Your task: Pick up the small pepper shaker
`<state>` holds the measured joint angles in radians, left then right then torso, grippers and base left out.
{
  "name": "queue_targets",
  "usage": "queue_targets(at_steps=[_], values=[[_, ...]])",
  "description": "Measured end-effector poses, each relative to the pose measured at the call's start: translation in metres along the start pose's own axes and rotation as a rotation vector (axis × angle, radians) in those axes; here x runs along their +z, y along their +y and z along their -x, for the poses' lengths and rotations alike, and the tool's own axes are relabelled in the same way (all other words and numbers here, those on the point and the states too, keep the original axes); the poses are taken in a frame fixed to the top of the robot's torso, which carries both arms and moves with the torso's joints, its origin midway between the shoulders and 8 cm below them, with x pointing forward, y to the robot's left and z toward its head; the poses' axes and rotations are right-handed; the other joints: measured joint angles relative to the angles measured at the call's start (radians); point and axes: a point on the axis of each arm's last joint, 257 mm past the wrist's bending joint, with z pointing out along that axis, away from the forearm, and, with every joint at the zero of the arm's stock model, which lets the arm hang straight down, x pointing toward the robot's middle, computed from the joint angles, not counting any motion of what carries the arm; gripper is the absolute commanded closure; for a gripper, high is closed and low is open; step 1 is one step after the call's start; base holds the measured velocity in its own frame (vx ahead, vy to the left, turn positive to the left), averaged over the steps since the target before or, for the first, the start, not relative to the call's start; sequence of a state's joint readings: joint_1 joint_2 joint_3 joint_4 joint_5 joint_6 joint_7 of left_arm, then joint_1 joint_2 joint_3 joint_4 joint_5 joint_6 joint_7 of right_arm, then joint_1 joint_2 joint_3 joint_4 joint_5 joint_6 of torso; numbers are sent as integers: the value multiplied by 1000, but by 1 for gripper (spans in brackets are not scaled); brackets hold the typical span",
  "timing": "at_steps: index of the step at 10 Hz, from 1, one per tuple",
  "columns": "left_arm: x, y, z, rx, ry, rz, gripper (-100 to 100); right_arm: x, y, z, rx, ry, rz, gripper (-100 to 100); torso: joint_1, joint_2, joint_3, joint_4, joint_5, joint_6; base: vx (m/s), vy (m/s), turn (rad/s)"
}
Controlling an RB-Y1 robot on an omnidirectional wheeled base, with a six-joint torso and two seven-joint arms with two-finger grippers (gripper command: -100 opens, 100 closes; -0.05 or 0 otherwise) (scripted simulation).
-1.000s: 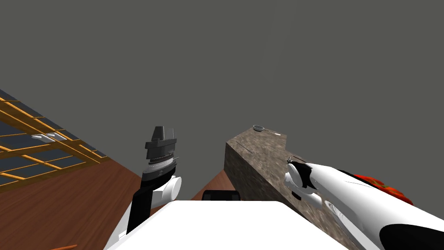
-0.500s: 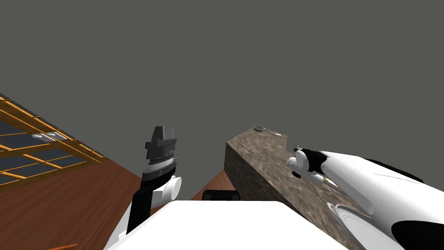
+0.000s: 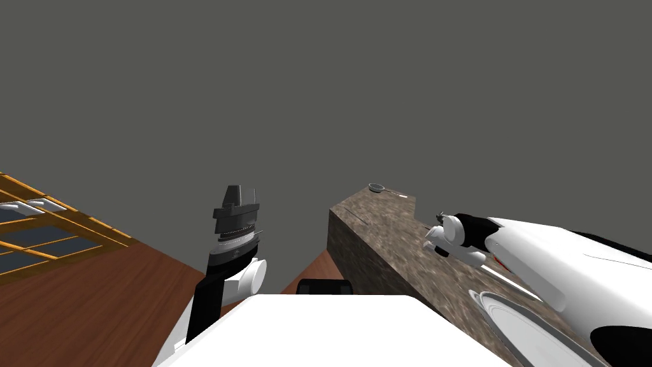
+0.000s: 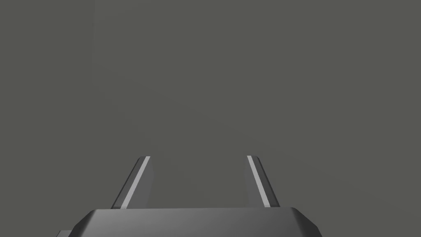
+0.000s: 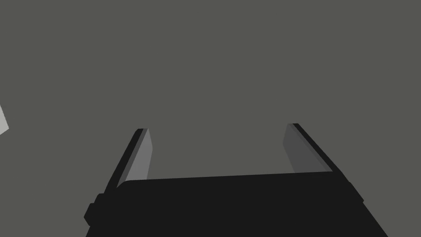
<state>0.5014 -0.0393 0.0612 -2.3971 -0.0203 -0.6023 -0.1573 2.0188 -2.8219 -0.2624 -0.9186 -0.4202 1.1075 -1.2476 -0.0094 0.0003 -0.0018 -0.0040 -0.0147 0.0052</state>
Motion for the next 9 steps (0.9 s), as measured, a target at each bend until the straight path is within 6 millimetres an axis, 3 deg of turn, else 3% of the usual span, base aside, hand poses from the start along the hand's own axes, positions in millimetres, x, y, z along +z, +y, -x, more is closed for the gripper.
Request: queue_targets(at_steps=[5, 7, 9], values=[[0, 0, 0, 0, 0, 0, 0, 39, -37, 82, -38, -101, -30, -100, 4, 2, 1, 0, 1, 0, 1, -2, 5], [0, 0, 0, 0, 0, 0, 0, 46, -62, 95, -20, -119, -70, -100, 3, 2, 1, 0, 0, 0, 14, -25, -115], [0, 0, 0, 0, 0, 0, 0, 54, -72, 105, -48, -92, -59, -100, 2, 2, 1, 0, 0, 0, 6, -7, -40]])
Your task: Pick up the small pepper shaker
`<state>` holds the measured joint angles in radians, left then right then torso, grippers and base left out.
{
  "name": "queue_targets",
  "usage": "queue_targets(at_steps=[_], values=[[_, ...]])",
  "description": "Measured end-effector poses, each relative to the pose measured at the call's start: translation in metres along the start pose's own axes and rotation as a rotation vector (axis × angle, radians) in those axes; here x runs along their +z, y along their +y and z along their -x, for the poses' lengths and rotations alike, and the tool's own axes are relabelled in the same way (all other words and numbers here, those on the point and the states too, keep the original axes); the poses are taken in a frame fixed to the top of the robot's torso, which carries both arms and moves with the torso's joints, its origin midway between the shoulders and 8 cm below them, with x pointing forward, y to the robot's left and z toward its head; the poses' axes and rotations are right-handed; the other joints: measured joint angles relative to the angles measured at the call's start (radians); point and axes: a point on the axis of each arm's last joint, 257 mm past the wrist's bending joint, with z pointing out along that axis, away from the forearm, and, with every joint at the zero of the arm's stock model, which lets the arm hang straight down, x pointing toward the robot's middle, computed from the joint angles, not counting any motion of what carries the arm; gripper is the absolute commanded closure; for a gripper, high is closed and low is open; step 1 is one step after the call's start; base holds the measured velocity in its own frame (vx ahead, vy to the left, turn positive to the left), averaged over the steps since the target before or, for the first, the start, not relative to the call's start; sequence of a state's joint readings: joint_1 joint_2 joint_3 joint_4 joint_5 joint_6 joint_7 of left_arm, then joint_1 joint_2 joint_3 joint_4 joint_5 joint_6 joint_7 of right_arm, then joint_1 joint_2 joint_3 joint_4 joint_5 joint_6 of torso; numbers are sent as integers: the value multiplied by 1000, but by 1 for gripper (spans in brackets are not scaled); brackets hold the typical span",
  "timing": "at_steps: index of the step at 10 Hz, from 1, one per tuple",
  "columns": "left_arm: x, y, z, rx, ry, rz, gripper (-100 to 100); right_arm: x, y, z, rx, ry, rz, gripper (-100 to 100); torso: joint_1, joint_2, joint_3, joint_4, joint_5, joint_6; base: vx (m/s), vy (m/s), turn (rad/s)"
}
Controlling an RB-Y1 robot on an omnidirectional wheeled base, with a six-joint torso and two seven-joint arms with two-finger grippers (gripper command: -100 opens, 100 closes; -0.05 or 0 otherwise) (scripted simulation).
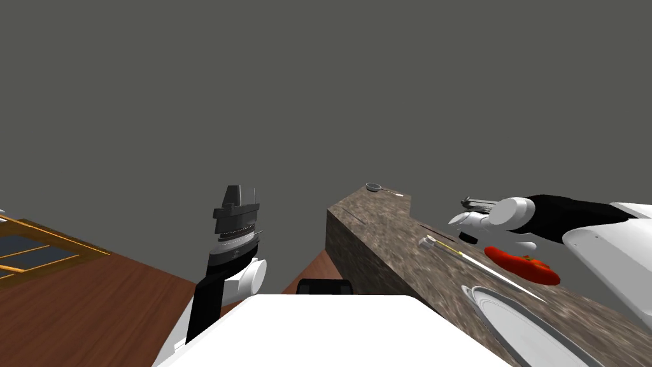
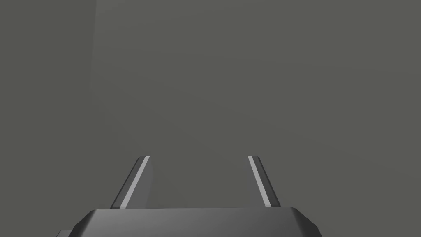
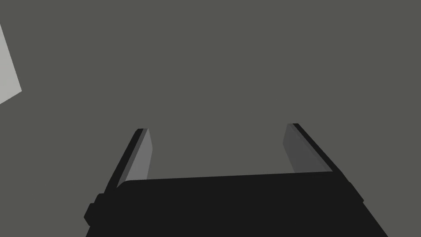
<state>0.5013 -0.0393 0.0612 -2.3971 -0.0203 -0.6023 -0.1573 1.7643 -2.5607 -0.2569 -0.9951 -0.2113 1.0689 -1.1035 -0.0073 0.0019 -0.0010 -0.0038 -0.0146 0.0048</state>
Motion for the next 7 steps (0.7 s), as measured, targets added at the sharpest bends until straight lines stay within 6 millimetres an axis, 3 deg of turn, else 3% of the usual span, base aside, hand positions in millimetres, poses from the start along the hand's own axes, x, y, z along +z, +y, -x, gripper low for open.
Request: queue_targets(at_steps=[4, 6, 7], values=[[0, 0, 0, 0, 0, 0, 0, 27, -40, 47, -44, -60, -31, -100, 2, 1, 0, 0, 0, 0, -1, -1, 3], [0, 0, 0, 0, 0, 0, 0, 32, -73, 53, -29, -63, -75, -100, 1, 1, 1, 0, 0, 0, 15, 17, -51], [0, 0, 0, 0, 0, 0, 0, 33, -76, 48, -40, -37, -64, -100, 3, 0, 0, 0, 0, 1, 25, 28, -84]])
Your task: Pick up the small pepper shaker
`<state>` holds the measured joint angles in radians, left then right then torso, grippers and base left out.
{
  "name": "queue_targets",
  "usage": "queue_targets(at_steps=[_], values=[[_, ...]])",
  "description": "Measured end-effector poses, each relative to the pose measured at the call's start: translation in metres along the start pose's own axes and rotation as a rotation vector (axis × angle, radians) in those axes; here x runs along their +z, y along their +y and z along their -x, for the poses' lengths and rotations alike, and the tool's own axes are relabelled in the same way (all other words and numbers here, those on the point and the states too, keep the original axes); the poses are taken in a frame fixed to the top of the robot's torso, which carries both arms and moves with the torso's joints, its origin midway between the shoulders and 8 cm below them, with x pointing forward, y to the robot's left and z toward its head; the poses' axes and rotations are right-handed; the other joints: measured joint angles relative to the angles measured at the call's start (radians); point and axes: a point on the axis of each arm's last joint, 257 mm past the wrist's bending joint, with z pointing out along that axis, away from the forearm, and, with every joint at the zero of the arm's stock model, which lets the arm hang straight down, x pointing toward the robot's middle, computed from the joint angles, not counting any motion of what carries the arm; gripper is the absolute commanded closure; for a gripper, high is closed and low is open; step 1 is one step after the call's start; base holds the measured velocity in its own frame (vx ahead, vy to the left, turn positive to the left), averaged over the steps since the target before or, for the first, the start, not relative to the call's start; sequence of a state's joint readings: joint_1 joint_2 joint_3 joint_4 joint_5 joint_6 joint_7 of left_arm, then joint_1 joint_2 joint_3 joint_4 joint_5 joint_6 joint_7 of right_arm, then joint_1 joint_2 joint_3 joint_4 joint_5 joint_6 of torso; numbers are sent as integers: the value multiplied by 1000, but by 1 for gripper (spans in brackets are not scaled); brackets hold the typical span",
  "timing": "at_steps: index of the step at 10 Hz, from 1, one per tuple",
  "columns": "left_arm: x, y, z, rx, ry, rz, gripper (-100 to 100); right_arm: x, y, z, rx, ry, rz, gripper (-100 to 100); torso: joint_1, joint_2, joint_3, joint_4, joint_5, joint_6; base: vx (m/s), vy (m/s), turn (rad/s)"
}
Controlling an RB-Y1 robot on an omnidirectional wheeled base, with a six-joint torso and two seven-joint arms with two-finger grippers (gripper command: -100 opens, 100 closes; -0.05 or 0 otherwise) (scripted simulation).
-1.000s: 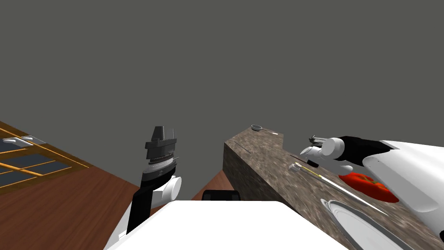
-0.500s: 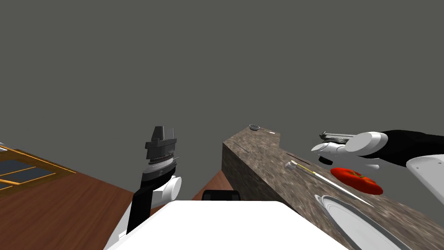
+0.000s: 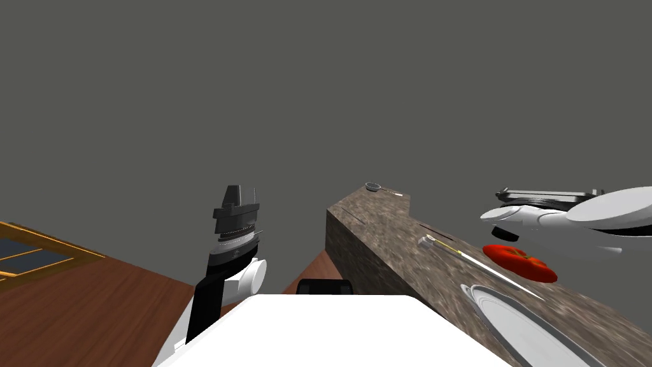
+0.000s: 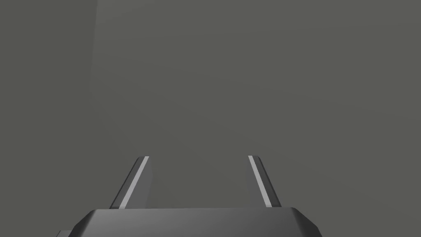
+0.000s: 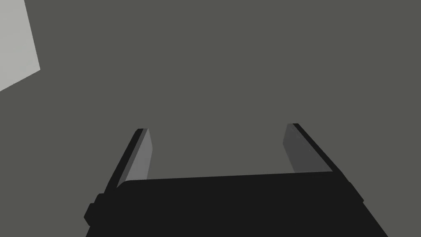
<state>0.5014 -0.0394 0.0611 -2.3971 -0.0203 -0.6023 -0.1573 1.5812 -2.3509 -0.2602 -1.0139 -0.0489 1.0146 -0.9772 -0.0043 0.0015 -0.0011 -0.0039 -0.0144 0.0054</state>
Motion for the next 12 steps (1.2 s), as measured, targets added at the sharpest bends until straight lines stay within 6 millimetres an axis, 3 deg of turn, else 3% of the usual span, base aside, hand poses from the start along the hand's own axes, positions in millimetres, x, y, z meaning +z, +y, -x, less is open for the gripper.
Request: queue_targets(at_steps=[2, 5, 7, 9, 12], values=[[0, 0, 0, 0, 0, 0, 0, 5, -12, 1, -34, 14, 10, -100, -1, 0, 0, 0, 0, -1, 1, 1, -4], [0, 0, 0, 0, 0, 0, 0, 10, -47, 20, -50, -22, -21, -100, -2, 2, 1, 0, 0, -1, -5, -5, 16], [0, 0, 0, 0, 0, 0, 0, 15, -88, 13, -38, -13, -77, -100, -1, 1, 1, 0, 0, -1, 21, 24, -72], [0, 0, 0, 0, 0, 0, 0, 12, -88, -1, -48, 29, -42, -100, 0, 0, 0, 0, 0, -1, 11, 12, -37], [0, 0, 0, 0, 0, 0, 0, 10, -108, -4, -87, 22, -52, -100, -2, 1, 0, 0, 0, -1, 0, 0, 0]])
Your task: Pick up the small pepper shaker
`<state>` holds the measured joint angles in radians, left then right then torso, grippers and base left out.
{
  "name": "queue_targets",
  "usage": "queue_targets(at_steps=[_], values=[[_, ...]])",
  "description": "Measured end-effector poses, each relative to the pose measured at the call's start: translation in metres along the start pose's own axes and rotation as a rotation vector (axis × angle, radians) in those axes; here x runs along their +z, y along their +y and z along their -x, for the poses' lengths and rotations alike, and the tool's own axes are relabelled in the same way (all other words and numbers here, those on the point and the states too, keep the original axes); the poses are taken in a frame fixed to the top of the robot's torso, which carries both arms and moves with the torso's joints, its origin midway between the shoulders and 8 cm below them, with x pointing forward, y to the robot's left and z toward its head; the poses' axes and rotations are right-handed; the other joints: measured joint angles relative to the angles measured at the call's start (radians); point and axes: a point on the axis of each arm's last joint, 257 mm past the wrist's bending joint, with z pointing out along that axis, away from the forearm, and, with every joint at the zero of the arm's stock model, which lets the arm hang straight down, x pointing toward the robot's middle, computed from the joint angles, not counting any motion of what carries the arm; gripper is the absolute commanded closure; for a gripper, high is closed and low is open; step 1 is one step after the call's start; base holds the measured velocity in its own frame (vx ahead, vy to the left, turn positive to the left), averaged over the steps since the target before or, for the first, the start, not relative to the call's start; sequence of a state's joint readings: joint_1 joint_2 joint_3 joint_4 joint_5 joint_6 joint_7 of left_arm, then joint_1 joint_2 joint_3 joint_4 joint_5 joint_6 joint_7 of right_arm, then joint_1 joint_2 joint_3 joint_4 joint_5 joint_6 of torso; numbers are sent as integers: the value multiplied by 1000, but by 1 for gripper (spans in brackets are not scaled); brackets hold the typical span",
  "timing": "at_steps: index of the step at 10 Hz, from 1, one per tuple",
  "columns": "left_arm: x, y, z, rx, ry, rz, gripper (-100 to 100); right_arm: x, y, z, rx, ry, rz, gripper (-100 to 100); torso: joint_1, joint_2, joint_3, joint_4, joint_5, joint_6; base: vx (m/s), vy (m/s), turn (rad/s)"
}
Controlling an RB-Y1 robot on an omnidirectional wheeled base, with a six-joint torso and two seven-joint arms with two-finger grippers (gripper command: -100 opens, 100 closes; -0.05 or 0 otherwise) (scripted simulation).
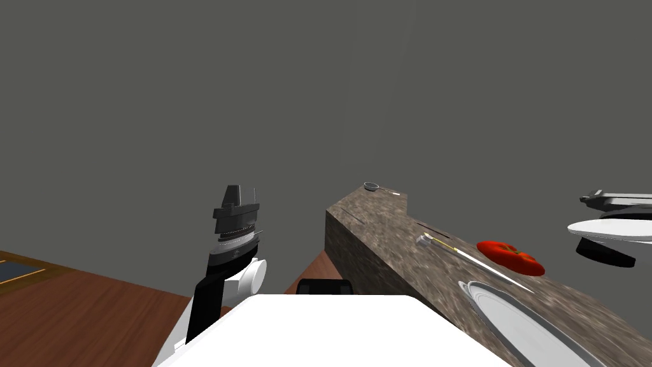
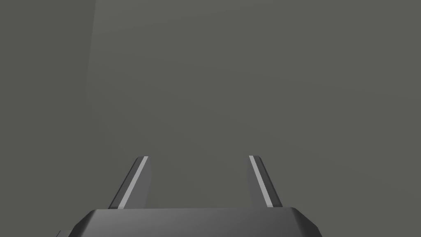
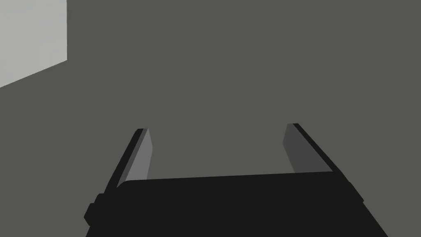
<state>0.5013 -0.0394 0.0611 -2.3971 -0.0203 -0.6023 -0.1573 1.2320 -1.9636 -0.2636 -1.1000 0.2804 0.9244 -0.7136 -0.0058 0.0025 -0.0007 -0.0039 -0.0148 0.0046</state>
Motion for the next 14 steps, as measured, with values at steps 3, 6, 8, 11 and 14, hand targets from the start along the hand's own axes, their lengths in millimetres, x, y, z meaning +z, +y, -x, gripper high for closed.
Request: queue_targets(at_steps=[3, 6, 8, 11, 14], values=[[0, 0, 0, 0, 0, 0, 0, 0, -29, -13, 29, 9, -49, -100, -1, 0, 0, 0, 0, -1, -5, -6, 17], [0, 0, 0, 0, 0, 0, 0, 2, -43, -16, 40, 19, -71, -100, 0, -1, 0, 0, 0, -1, 1, 1, -2], [0, 0, 0, 0, 0, 0, 0, 9, -45, -5, 35, 12, -71, -100, 0, -1, -1, 0, 0, -1, -7, -7, 14], [0, 0, 0, 0, 0, 0, 0, 17, -47, 7, 37, 6, -72, 100, 0, -1, -1, 0, 0, -1, -1, -1, 3], [0, 0, 0, 0, 0, 0, 0, 17, -47, 7, 38, 5, -73, 100, 0, -1, -1, 0, 0, -1, 0, 0, 0]])
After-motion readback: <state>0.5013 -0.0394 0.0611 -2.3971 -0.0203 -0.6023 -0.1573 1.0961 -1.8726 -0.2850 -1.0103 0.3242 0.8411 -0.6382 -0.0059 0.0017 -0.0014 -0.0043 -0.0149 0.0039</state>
